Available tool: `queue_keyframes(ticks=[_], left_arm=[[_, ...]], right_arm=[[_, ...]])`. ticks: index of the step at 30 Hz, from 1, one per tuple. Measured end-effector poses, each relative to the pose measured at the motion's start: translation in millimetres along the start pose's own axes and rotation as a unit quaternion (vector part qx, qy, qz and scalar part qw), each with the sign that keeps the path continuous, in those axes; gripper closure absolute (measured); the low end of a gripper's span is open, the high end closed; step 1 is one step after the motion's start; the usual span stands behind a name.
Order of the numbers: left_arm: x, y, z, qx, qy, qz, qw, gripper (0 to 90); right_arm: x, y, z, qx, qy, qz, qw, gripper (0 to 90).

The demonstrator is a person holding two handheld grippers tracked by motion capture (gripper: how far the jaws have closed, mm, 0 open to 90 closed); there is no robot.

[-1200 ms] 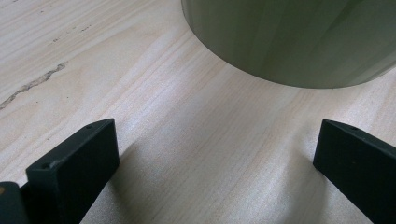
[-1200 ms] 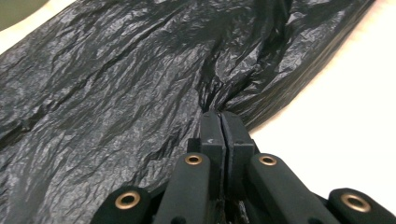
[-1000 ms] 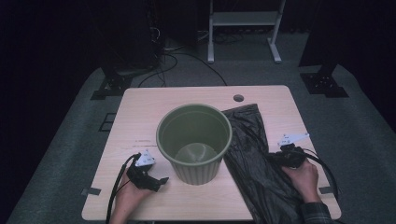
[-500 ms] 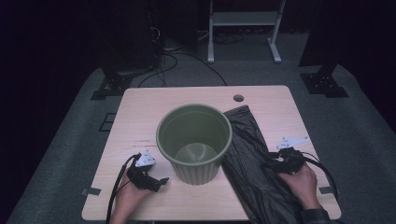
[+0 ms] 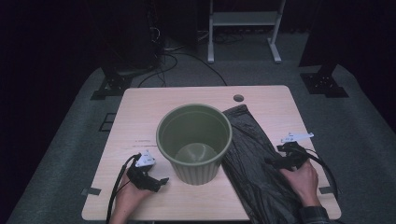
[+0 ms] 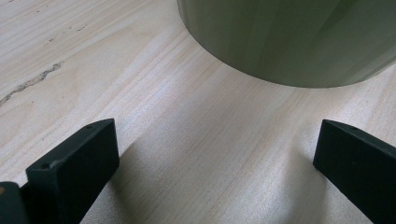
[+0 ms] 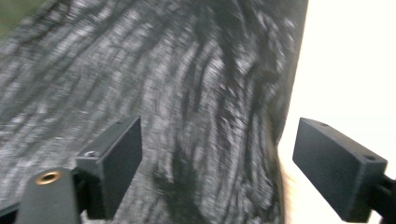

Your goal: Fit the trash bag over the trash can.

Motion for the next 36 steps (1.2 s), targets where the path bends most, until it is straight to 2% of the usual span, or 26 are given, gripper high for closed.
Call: queue_keyframes(ticks=[1, 6, 9, 11, 16, 19, 20, 22, 24, 27, 30, 36], left_arm=[[0.0, 0.0, 0.1, 0.000, 0.000, 0.000, 1.0000, 0.0], [0.0, 0.0, 0.1, 0.000, 0.000, 0.000, 1.0000, 0.0], [0.0, 0.0, 0.1, 0.000, 0.000, 0.000, 1.0000, 0.0], [0.0, 0.0, 0.2, 0.000, 0.000, 0.000, 1.0000, 0.0], [0.0, 0.0, 0.3, 0.000, 0.000, 0.000, 1.0000, 0.0], [0.0, 0.0, 0.3, 0.000, 0.000, 0.000, 1.0000, 0.0], [0.0, 0.0, 0.3, 0.000, 0.000, 0.000, 1.0000, 0.0], [0.0, -0.1, 0.4, 0.000, 0.000, -0.001, 1.0000, 0.0], [0.0, 0.0, 0.4, 0.000, 0.001, -0.001, 1.0000, 0.0], [0.0, 0.0, 0.4, 0.000, 0.000, 0.000, 1.0000, 0.0], [0.0, 0.0, 0.4, 0.000, 0.000, -0.001, 1.0000, 0.0], [0.1, 0.0, 0.6, 0.001, 0.001, -0.001, 1.0000, 0.0]], right_arm=[[0.5, 3.2, 1.3, -0.001, 0.003, -0.008, 1.0000, 12.8], [-0.5, 3.7, -1.6, -0.016, 0.004, -0.005, 0.9999, 12.9], [-1.9, 4.4, -8.4, -0.027, -0.002, -0.004, 0.9996, 12.9], [-3.8, 6.2, -13.6, -0.045, 0.002, 0.004, 0.9990, 12.9], [-5.8, 8.3, -20.8, -0.061, 0.008, 0.011, 0.9980, 13.0], [-8.6, 9.2, -25.9, -0.059, -0.003, 0.001, 0.9983, 12.9], [-11.8, 11.3, -31.9, -0.069, -0.008, 0.001, 0.9976, 12.9], [-12.7, 12.2, -33.3, -0.075, -0.002, 0.001, 0.9972, 12.9], [-14.9, 13.3, -36.3, -0.069, -0.011, -0.004, 0.9976, 12.9], [-20.4, 16.6, -46.0, -0.079, -0.017, -0.011, 0.9967, 12.9], [-23.8, 18.9, -50.8, -0.080, -0.025, -0.016, 0.9964, 12.9], [-32.3, 25.5, -61.1, -0.097, -0.028, -0.016, 0.9947, 12.8]])
Point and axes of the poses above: each handheld gripper's, and its own axes: y roughly forward along the jaws, x roughly out of its underside, z roughly to its right, the point moved 4 cm from there along y, roughly forward along the jaws, and after that the axes turned 13 degrees about x, right-handed, at the moved point
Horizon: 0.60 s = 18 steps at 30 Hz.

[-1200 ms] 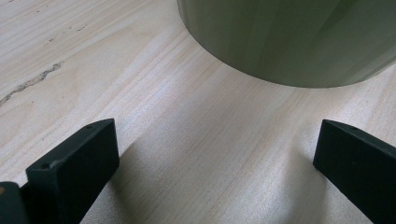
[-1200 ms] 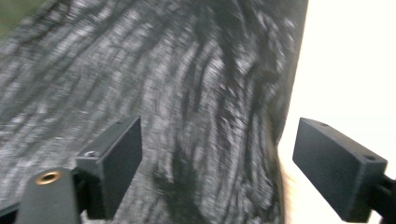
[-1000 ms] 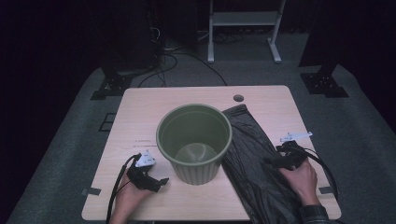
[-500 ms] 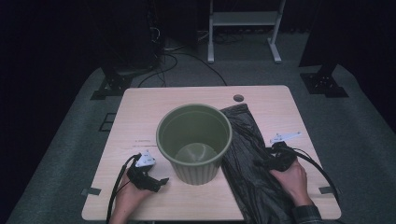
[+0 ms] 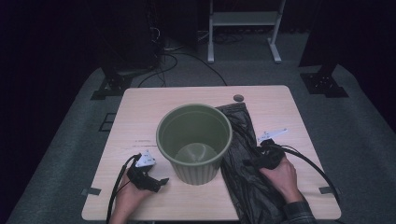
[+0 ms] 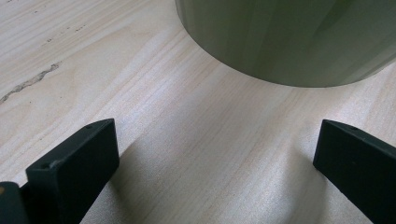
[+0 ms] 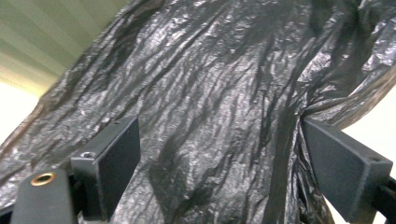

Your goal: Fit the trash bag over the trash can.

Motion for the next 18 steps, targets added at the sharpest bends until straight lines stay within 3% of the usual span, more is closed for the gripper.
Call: queue_keyframes(ticks=[10, 18], left_arm=[[0.0, 0.0, 0.2, 0.001, 0.001, 0.000, 1.0000, 0.0], [0.0, 0.0, 0.2, 0.001, 0.002, -0.001, 1.0000, 0.0]], right_arm=[[-16.7, 14.4, -17.9, -0.024, -0.006, 0.002, 0.9997, 12.8], [-27.3, 23.6, -31.6, -0.020, -0.028, -0.004, 0.9994, 12.8]])
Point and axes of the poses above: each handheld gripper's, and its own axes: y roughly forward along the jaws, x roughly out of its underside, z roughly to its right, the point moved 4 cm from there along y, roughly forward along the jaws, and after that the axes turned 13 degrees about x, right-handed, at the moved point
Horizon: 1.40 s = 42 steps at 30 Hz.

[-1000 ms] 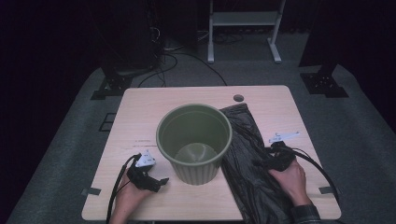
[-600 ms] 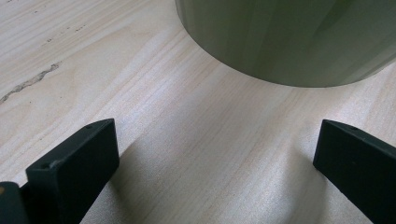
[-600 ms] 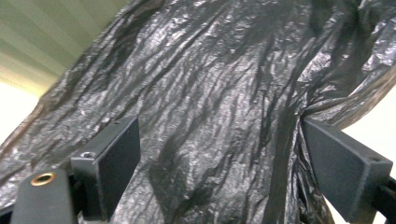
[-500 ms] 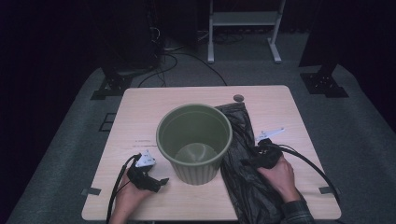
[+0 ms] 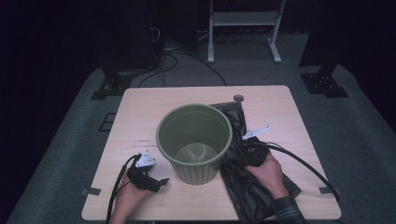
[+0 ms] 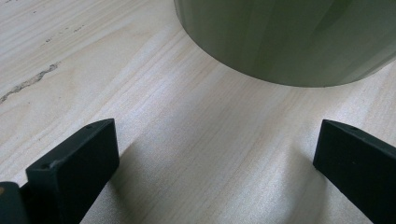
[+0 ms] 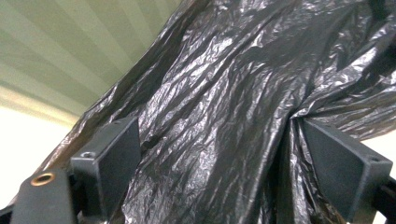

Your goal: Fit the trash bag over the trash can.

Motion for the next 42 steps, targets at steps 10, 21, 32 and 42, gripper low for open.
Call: queue_keyframes(ticks=[10, 21, 32, 42], left_arm=[[0.0, 0.0, 0.2, 0.001, 0.000, 0.000, 1.0000, 0.0], [0.0, 0.1, 0.2, 0.001, 0.001, 0.000, 1.0000, 0.0], [0.0, 0.1, 0.3, 0.001, 0.001, 0.000, 1.0000, 0.0], [0.0, 0.1, 0.3, 0.001, 0.001, 0.000, 1.0000, 0.0]], right_arm=[[-3.2, 7.2, -4.6, 0.000, 0.006, 0.014, 0.9999, 13.3], [-6.6, 12.5, -15.9, 0.055, -0.025, 0.022, 0.9979, 26.1], [-2.9, 7.7, -23.3, 0.076, -0.061, 0.033, 0.9946, 67.7], [0.2, 6.6, -30.7, 0.031, -0.068, 0.034, 0.9966, 88.9]])
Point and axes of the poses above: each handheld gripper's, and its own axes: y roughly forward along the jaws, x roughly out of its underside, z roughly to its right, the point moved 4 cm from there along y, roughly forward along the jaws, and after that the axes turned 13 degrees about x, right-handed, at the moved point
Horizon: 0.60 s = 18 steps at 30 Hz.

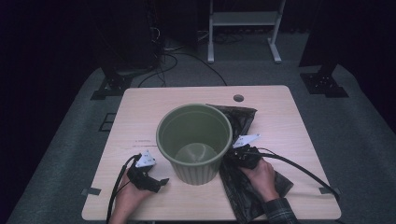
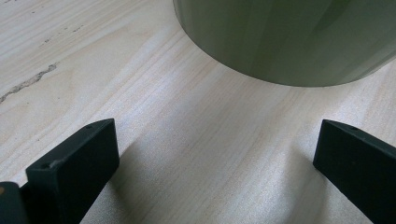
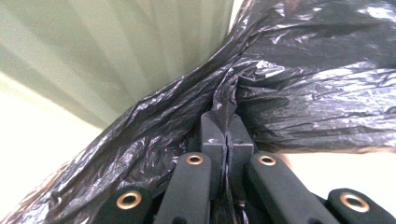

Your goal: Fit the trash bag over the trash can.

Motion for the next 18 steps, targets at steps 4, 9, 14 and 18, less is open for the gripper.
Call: queue_keyframes(ticks=[4, 9, 14, 18], left_arm=[[0.0, 0.0, 0.0, 0.000, 0.000, 0.000, 1.0000, 0.0], [0.0, 0.0, 0.0, 0.000, 0.000, 0.000, 1.0000, 0.0], [0.0, 0.0, 0.0, 0.000, 0.000, 0.000, 1.0000, 0.0], [0.0, 0.0, 0.0, 0.000, 0.000, 0.000, 1.0000, 0.0]], right_arm=[[0.7, -2.7, -1.5, -0.020, -0.002, -0.007, 0.9998, 89.0], [-4.7, -18.8, -5.2, -0.063, -0.009, 0.013, 0.9979, 89.4], [-12.9, -37.3, -2.7, -0.088, -0.013, 0.042, 0.9951, 89.4], [-17.9, -48.6, -1.3, -0.104, -0.011, 0.061, 0.9926, 89.4]])
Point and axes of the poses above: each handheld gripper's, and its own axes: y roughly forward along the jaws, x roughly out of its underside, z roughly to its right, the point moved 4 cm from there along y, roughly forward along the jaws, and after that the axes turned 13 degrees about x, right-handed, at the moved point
